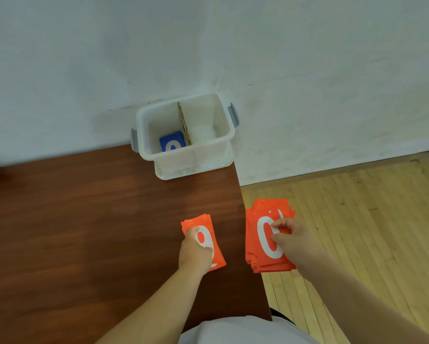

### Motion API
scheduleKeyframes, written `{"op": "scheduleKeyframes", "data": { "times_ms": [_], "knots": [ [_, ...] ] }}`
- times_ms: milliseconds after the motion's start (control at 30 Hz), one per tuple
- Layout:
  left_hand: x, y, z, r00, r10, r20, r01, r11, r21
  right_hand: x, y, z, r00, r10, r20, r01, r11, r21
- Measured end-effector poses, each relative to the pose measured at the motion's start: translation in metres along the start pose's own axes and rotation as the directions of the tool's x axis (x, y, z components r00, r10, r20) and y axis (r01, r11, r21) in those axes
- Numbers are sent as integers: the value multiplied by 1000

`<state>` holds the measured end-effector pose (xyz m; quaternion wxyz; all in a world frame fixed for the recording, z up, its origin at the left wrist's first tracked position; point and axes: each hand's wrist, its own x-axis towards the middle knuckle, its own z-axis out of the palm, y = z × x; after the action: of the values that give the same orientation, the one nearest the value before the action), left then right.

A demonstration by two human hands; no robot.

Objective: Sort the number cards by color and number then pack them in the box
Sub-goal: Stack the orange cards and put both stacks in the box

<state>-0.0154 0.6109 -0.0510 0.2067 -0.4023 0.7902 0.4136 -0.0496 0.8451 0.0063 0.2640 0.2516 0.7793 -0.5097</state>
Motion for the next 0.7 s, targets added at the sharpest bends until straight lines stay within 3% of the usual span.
{"op": "scheduleKeyframes", "data": {
  "times_ms": [100,167,300,400,567,700],
  "knots": [
    [-4,13,-9,963,-237,127,268,883,-386,-5,-7,6,998,33,44,-38,994,98],
    [-9,20,-19,940,-271,209,341,797,-498,-10,-16,11,993,72,97,-91,973,214],
    [-13,25,-40,980,-151,128,194,867,-460,-27,-47,21,955,126,268,-247,837,489],
    [-22,25,-64,996,33,86,7,905,-426,-43,-71,30,923,51,381,-279,772,571],
    [-42,24,-113,965,235,119,-141,843,-520,-72,-110,60,869,-98,485,-292,689,664],
    [-59,23,-157,941,330,78,-213,755,-620,-90,-131,99,873,-172,456,-239,664,709]
  ]
}}
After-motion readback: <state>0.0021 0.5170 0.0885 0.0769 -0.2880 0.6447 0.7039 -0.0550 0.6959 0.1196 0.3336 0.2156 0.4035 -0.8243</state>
